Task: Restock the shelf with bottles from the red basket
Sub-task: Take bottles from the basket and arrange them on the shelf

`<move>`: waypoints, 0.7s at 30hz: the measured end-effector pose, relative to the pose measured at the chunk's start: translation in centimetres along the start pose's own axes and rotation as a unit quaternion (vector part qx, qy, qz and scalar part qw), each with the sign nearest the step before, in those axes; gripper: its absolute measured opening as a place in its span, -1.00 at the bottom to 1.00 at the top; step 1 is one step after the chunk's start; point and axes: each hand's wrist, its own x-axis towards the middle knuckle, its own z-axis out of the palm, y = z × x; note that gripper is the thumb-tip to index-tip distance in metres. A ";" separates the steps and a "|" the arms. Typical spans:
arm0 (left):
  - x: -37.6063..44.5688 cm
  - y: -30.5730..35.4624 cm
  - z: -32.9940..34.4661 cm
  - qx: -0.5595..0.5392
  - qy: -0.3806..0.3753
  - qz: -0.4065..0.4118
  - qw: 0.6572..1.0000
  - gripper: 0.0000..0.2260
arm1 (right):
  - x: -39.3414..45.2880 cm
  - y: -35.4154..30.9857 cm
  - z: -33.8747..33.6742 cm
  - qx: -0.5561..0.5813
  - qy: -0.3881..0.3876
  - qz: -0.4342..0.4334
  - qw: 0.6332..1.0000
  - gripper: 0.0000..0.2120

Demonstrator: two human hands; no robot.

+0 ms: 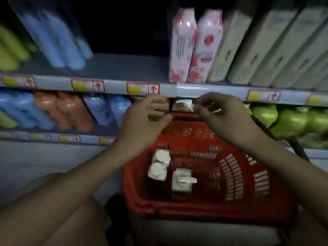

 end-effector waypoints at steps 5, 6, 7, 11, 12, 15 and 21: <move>-0.4 -7.3 3.4 0.131 -0.146 -0.109 0.975 -0.61 | -3.6 9.0 3.2 -0.209 -0.207 0.067 0.953 -0.74; -0.1 -8.2 3.6 0.166 -0.189 -0.097 0.963 -0.59 | -3.7 9.3 3.9 -0.223 -0.234 0.061 0.944 -0.68; 0.1 -9.0 3.8 0.204 -0.231 -0.082 0.948 -0.58 | -3.8 9.3 4.6 -0.212 -0.247 0.049 0.944 -0.64; -1.1 -12.5 4.8 0.356 -0.356 -0.026 0.863 -0.62 | -5.1 8.8 7.9 -0.113 -0.237 0.018 0.965 -0.65; -1.8 -13.1 5.1 0.389 -0.382 -0.008 0.838 -0.66 | -5.5 9.0 8.6 -0.118 -0.250 0.011 0.961 -0.64; -2.9 -14.3 5.7 0.494 -0.441 0.064 0.747 -0.69 | -5.7 9.2 9.6 -0.119 -0.274 0.003 0.954 -0.62; -2.9 -15.4 5.8 0.517 -0.419 0.085 0.742 -0.65 | -5.1 9.4 9.9 -0.133 -0.280 0.013 0.951 -0.66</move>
